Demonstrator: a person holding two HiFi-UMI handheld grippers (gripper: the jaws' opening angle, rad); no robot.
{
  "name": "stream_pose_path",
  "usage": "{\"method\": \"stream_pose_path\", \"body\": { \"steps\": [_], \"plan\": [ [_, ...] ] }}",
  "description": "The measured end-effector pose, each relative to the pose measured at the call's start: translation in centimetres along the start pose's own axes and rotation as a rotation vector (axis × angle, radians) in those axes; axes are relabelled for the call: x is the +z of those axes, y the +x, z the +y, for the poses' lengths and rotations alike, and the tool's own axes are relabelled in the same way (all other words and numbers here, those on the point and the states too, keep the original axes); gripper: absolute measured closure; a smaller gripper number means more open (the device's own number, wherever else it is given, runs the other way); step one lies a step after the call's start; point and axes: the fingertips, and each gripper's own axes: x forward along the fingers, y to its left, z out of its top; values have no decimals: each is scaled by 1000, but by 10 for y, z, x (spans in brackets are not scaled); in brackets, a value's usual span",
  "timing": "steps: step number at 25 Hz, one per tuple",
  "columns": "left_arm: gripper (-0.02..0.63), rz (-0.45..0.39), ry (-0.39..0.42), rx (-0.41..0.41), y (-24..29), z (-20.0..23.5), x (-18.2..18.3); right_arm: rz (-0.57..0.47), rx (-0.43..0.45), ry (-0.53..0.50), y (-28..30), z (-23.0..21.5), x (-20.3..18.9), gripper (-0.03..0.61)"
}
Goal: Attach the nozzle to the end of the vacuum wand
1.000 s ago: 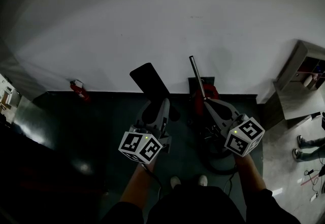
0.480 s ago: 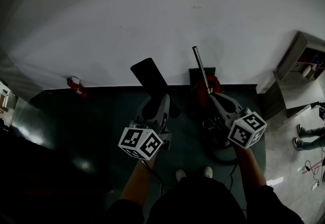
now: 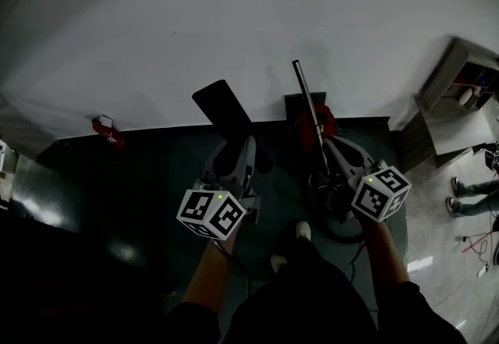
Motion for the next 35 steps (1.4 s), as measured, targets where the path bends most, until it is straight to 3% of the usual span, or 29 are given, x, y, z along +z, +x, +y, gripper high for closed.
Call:
{"method": "stream_pose_path", "body": {
  "steps": [17,35],
  "plan": [
    [529,49,-8,3,111,43,-18,11,-13,67,73,-94,12,561],
    [529,88,1,66,233,64,-26,45,25,158,131,-203,31,561]
  ]
}}
